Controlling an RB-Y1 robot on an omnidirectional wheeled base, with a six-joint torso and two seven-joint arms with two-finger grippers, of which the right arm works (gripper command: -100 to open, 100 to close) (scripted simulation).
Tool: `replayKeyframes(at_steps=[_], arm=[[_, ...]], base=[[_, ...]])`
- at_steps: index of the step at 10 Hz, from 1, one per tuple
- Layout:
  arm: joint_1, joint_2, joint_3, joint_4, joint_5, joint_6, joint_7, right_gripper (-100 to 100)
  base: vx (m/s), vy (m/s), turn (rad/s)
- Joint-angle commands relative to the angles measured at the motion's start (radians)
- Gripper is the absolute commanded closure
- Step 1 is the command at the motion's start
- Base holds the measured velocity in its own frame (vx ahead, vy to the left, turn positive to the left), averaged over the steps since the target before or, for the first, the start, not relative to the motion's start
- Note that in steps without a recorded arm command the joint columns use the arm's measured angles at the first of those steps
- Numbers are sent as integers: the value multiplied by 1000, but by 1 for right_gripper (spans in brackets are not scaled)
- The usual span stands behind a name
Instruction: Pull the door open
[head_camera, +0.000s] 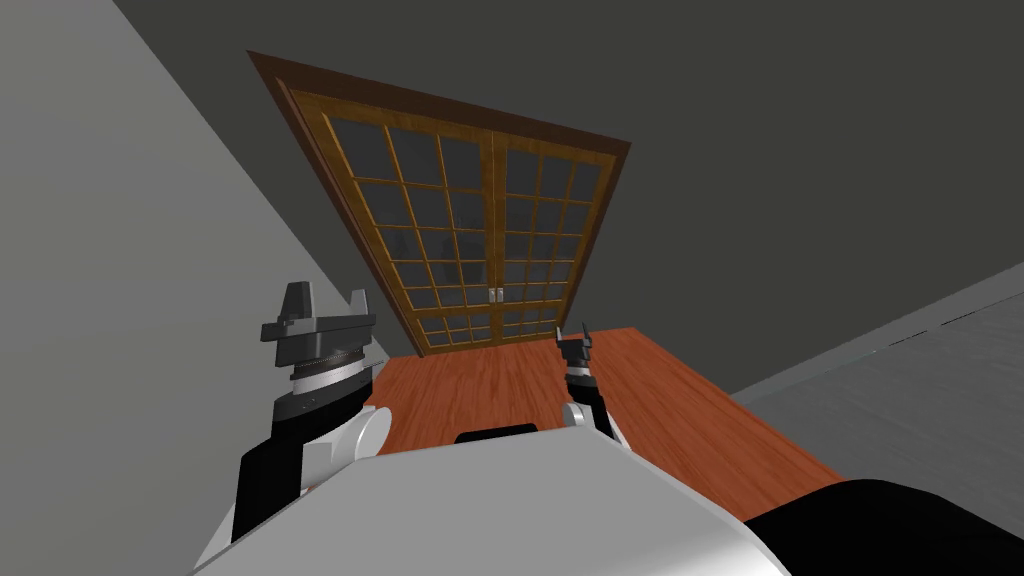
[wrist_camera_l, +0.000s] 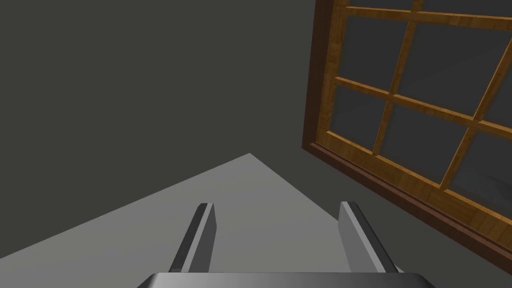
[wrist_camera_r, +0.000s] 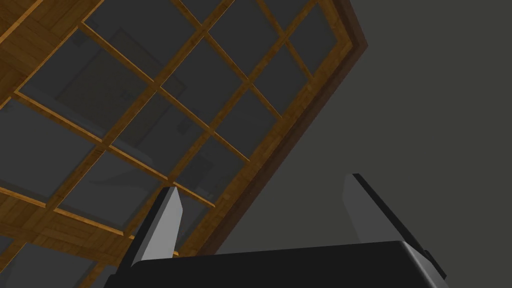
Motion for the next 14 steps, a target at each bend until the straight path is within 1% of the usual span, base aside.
replayKeyframes(at_steps=[1, 14], arm=[[3, -11, 4, 27, -10, -10, -42, -100], [-25, -69, 41, 284, -78, -74, -342, -100]], base=[[116, 66, 89], [112, 48, 71]])
